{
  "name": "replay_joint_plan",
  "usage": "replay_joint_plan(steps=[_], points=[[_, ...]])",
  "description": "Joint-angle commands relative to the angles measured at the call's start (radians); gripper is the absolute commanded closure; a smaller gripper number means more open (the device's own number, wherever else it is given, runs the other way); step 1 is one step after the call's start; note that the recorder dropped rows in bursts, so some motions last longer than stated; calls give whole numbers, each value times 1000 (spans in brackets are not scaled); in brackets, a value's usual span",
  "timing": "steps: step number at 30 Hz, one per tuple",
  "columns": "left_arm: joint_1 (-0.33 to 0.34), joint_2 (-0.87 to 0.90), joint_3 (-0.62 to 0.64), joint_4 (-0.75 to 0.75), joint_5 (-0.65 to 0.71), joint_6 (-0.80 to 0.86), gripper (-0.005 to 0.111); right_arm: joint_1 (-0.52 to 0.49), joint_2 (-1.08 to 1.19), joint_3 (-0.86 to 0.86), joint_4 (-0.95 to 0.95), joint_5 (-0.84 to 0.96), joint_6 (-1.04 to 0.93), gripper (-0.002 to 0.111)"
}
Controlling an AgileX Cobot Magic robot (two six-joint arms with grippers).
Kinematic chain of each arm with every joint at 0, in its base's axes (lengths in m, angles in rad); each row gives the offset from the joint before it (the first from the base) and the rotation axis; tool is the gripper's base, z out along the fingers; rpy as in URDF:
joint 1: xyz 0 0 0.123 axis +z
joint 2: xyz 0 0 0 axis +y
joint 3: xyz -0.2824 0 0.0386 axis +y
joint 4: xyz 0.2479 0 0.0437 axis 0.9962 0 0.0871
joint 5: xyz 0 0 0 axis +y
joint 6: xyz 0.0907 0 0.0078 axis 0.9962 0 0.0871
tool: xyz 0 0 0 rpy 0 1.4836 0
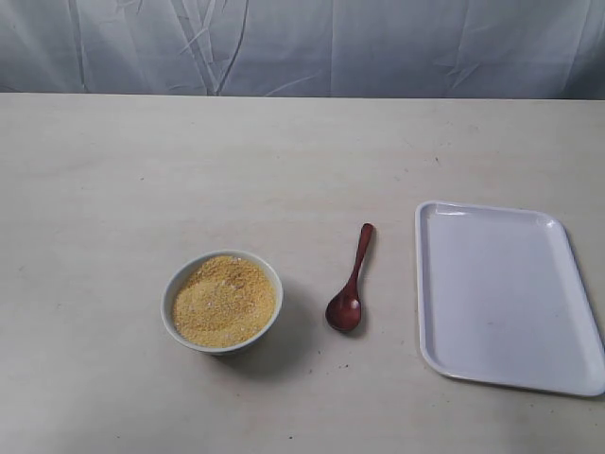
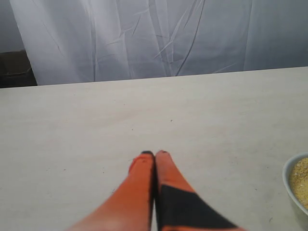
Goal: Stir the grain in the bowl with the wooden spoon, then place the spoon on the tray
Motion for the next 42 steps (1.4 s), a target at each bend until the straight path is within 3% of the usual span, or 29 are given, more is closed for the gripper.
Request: replay_joint_plan(steps=[1,11,16,20,27,32,36,42], points=[[0,-5,5,-2,-12,-1,107,-5,243,-180,24,235,-7,109],[0,-5,5,-2,-12,-1,107,-3,541,-217,173,137,27,109],[0,-5,5,-2,-12,-1,107,4,703,-282,202,238,29,109],[0,-5,5,-2,-12,-1,107,90,831,-373,148,290,107,109],[0,-5,5,-2,-12,-1,107,375,1093,-550,-184,355,511,109],[0,-5,5,-2,-12,-1,107,519,1292,-690,-370,391,752,109],[0,-5,5,-2,-12,-1,107,585,1443,-824,-410,418,835,109],[0,-5,5,-2,-12,-1,107,595,1610,-949,-417,464,911,109]])
